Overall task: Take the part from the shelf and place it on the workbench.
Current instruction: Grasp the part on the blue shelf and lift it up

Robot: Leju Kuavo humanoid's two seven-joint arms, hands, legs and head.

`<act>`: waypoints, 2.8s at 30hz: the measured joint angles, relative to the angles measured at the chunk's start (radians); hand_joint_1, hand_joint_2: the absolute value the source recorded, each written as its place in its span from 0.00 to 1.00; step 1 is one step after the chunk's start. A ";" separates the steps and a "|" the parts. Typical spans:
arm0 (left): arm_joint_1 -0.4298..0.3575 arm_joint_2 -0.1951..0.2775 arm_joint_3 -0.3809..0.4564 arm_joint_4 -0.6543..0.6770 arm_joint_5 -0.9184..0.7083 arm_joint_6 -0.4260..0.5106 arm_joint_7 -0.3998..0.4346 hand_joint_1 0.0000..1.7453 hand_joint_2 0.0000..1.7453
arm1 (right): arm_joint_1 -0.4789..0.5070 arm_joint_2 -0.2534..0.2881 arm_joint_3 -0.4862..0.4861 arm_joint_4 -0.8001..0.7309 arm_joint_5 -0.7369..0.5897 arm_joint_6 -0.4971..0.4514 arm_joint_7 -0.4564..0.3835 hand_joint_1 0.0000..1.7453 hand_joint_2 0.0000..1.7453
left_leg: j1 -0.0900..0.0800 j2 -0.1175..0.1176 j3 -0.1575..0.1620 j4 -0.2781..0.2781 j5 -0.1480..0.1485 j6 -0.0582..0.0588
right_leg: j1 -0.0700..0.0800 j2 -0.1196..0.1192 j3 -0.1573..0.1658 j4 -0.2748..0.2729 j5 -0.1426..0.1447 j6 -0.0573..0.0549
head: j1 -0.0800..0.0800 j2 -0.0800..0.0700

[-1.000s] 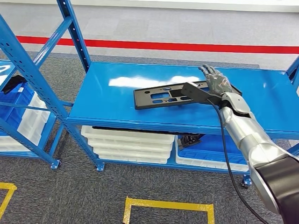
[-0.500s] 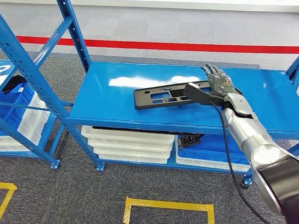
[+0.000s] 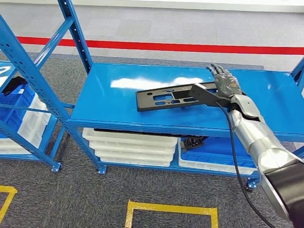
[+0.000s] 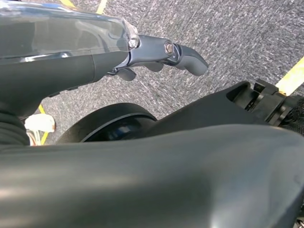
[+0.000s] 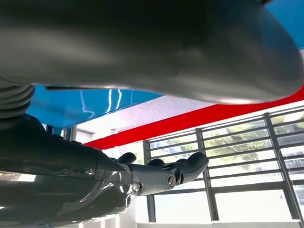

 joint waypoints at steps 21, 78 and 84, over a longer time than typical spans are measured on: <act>0.000 -0.002 -0.012 0.000 -0.001 -0.007 -0.023 0.00 1.00 | 0.028 -0.033 0.006 -0.076 0.000 -0.063 -0.016 0.00 0.00 | 0.000 0.000 0.000 0.000 0.000 0.000 | 0.000 0.000 0.000 0.000 0.000 0.000 | 0.000 0.000; -0.001 -0.007 -0.032 0.000 0.000 -0.021 -0.033 0.00 1.00 | 0.062 -0.072 0.012 -0.159 -0.015 -0.061 -0.029 0.00 0.00 | 0.000 0.000 0.000 0.000 0.000 0.000 | 0.000 0.000 0.000 0.000 0.000 0.000 | 0.000 0.000; -0.001 -0.007 -0.034 0.000 0.000 -0.007 -0.052 0.00 1.00 | 0.064 -0.077 0.012 -0.159 -0.014 -0.068 -0.029 0.00 0.00 | 0.000 0.000 0.000 0.000 0.000 0.000 | 0.000 0.000 0.000 0.000 0.000 0.000 | 0.000 0.000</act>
